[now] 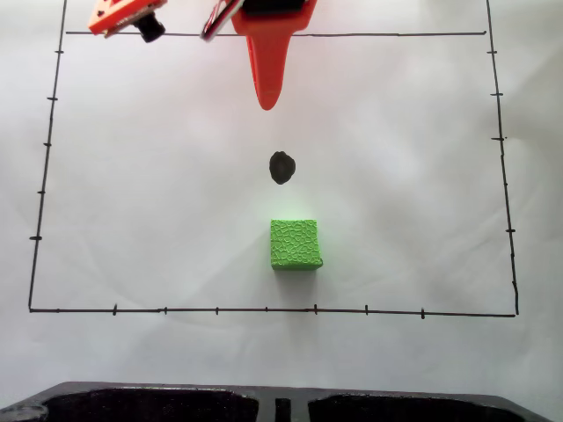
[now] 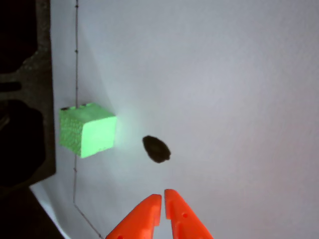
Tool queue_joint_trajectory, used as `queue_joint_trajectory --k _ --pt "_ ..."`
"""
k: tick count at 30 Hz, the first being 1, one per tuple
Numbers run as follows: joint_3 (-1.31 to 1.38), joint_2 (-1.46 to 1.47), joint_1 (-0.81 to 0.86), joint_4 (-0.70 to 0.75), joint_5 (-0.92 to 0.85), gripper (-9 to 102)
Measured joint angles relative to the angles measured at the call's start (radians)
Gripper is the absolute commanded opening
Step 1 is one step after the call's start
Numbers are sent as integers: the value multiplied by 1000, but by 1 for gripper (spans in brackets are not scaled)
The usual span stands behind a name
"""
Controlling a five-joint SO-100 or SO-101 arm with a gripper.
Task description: Grasp the colored block, Place it on the black dot, and then return the arm to the default position.
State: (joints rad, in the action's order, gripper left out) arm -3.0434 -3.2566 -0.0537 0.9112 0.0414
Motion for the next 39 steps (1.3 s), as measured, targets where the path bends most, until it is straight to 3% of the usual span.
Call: queue_joint_trajectory --k 39 --pt "0 0 -29 -2 -35 0"
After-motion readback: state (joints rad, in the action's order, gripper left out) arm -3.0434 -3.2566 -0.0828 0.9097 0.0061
